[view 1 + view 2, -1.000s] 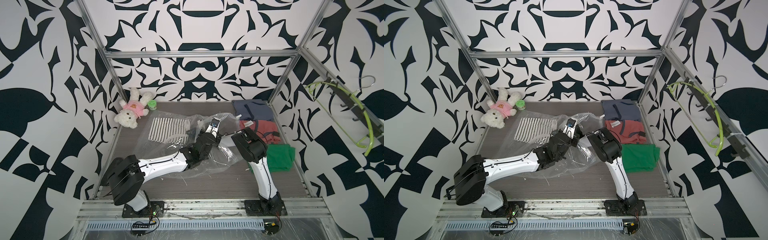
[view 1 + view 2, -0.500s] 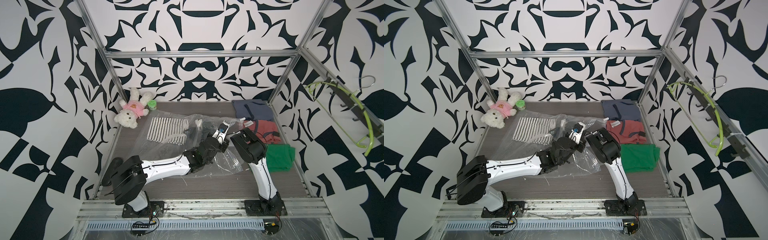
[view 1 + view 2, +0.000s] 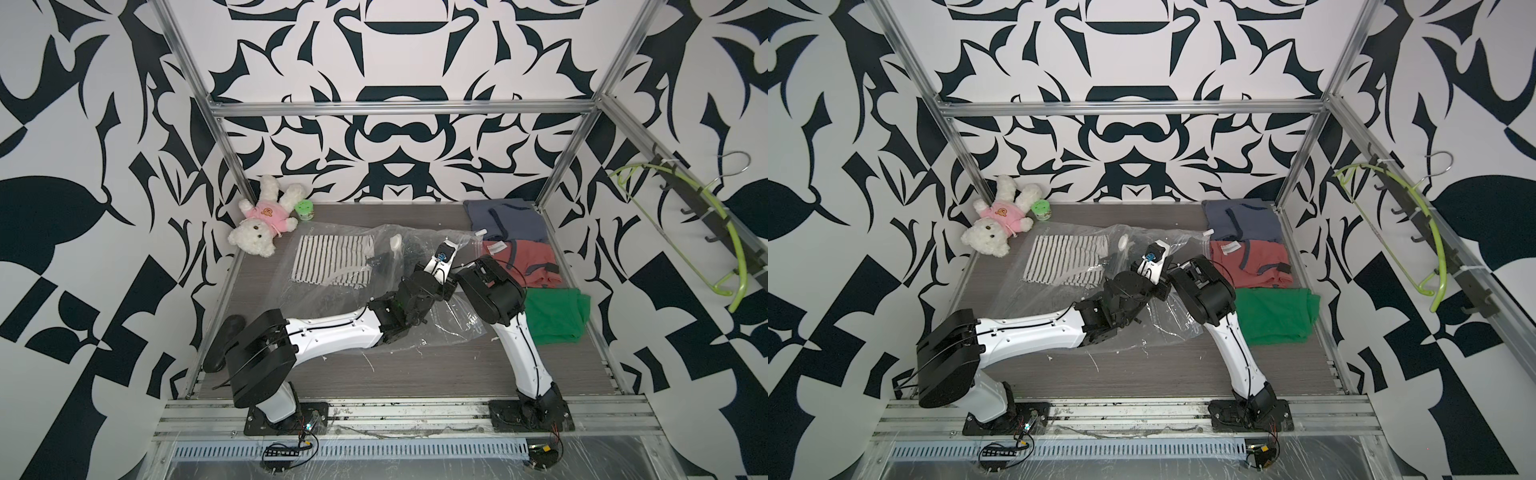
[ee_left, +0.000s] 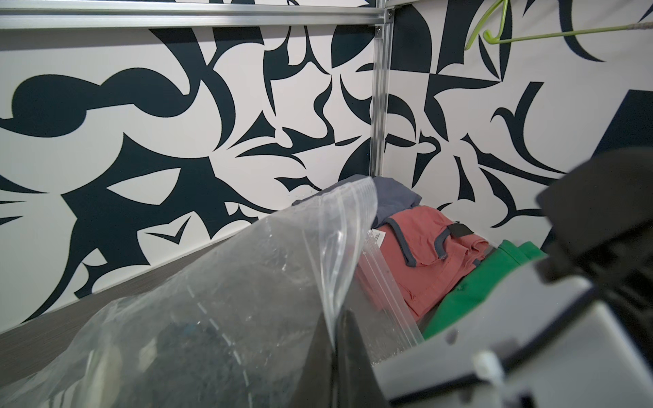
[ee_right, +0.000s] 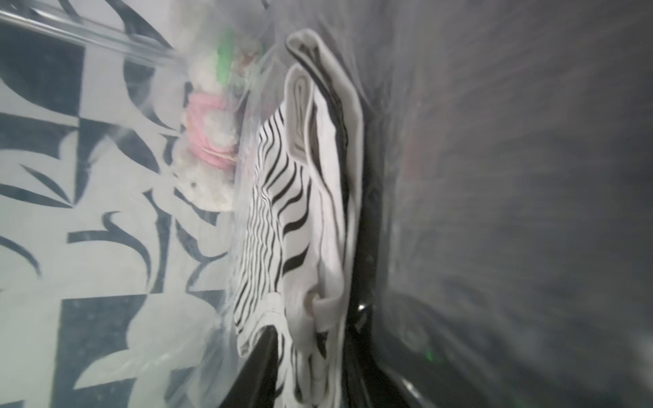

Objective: Take the tank top out of the vacuum bag
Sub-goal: Take out the tank top from the vacuum bag.

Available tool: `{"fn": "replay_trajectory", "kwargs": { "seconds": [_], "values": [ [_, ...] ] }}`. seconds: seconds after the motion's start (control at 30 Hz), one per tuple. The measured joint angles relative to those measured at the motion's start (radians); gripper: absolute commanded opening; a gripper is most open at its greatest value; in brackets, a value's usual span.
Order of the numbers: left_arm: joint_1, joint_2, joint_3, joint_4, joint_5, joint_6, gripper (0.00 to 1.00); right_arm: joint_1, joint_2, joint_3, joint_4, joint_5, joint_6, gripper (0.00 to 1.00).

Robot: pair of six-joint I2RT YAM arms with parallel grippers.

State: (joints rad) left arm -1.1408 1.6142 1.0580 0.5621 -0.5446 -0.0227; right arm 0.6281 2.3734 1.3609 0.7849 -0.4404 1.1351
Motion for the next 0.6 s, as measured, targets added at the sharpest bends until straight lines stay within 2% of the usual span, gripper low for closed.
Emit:
{"fn": "replay_trajectory", "kwargs": {
  "seconds": [0.13,0.23,0.3,0.4,0.5,0.6],
  "values": [
    [0.005,0.011,0.000,-0.001,-0.005,0.000,0.00,-0.003,0.018,0.012,0.041,-0.004,0.038,0.44],
    [0.008,0.016,0.000,-0.005,-0.005,-0.002,0.00,-0.007,0.027,0.018,0.060,-0.007,0.069,0.45],
    [0.010,0.016,0.000,-0.006,-0.010,-0.001,0.00,-0.008,0.037,0.050,0.029,-0.017,0.066,0.51],
    [0.012,0.016,0.006,0.002,-0.021,-0.001,0.00,-0.008,0.039,0.094,-0.047,-0.008,0.029,0.52],
    [0.012,0.016,0.009,0.013,-0.031,-0.002,0.00,-0.008,0.038,0.119,-0.110,0.005,0.000,0.50],
    [0.012,0.016,0.010,0.023,-0.037,-0.002,0.00,-0.008,0.038,0.137,-0.163,0.017,-0.020,0.32]
  ]
}}
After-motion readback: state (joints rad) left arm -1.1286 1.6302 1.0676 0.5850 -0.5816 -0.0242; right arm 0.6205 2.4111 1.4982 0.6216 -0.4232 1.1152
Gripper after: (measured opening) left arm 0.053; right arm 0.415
